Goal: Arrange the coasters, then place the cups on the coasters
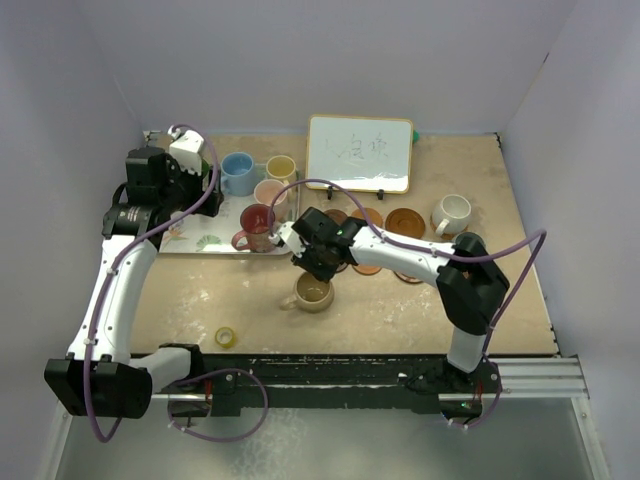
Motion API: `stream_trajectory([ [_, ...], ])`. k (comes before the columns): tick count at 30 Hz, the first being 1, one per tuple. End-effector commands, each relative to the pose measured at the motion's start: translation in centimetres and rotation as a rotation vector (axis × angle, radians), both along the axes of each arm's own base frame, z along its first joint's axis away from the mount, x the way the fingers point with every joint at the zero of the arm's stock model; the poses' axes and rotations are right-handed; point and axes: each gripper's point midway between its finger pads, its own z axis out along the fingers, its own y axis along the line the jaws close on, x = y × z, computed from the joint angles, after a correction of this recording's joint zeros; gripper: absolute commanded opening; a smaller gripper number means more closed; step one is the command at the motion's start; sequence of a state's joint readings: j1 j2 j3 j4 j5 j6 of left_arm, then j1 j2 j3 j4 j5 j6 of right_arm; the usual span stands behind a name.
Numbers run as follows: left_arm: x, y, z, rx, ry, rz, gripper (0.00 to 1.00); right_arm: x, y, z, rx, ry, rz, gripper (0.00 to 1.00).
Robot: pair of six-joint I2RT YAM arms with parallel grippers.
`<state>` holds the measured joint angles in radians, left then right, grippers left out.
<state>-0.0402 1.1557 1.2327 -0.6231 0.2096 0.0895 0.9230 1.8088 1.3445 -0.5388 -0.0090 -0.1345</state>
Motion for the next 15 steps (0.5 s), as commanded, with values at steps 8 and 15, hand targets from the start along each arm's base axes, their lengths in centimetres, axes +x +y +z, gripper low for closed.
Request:
stream_trajectory([
  [8, 0.6, 0.2, 2.7, 0.011, -0.083, -0.003, 0.73, 0.9, -0.2, 1.8, -0.022, -0.058, 0.008, 0.06],
  [15, 0.6, 0.4, 3.0, 0.018, -0.098, 0.0, 0.73, 0.9, -1.1, 4.7, -0.003, -0.116, 0.02, 0.0],
])
